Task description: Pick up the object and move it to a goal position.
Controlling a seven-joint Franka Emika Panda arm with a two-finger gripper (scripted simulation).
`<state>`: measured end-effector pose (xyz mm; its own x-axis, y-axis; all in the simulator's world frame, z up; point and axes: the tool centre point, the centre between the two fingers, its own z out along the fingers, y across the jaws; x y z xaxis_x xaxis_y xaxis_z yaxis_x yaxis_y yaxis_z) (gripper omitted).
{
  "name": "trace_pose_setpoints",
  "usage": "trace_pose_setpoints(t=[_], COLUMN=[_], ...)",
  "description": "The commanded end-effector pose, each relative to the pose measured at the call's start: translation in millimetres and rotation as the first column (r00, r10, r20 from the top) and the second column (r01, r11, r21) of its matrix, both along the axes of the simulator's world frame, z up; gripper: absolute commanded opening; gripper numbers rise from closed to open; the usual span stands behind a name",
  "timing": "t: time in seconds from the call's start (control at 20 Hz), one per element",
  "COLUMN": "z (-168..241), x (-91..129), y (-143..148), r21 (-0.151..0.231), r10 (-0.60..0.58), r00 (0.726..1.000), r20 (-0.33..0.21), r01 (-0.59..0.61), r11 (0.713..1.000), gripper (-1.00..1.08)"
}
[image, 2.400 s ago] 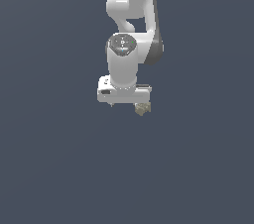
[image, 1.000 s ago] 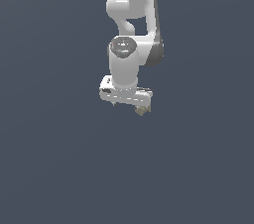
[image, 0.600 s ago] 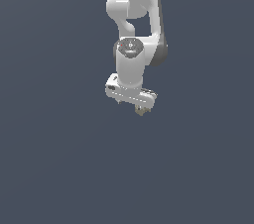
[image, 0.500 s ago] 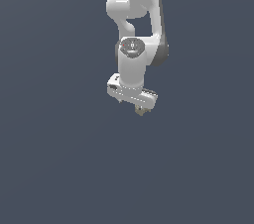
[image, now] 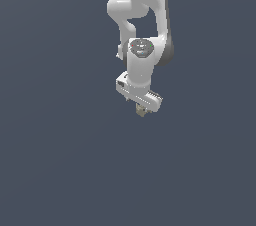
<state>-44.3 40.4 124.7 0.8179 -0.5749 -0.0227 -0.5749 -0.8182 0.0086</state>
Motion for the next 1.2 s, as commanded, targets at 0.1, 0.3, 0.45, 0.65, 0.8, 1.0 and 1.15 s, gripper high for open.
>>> trace_pose_setpoints(t=[0.1, 0.3, 0.45, 0.65, 0.8, 1.0, 1.15], z=[-4.2, -7.9, -10.5, -13.7, -15.6, -17.4, -18.4], x=[-6.6, -12.7, -17.4, -23.3, -26.9, -30.6, -32.6], y=[9.9, 18.3, 24.5, 31.8, 36.1, 40.3, 42.5], r21=[-0.003, -0.005, -0.006, -0.007, -0.007, -0.007, -0.006], r10=[-0.101, -0.189, -0.254, -0.332, -0.378, -0.424, -0.447], r00=[0.995, 0.982, 0.967, 0.943, 0.925, 0.905, 0.894], r20=[0.004, 0.009, 0.012, 0.016, 0.019, 0.021, 0.023], r01=[0.101, 0.189, 0.255, 0.333, 0.379, 0.424, 0.447], r11=[0.995, 0.982, 0.967, 0.943, 0.926, 0.905, 0.894], gripper=[1.0, 1.0, 1.0, 1.0, 1.0, 1.0, 1.0])
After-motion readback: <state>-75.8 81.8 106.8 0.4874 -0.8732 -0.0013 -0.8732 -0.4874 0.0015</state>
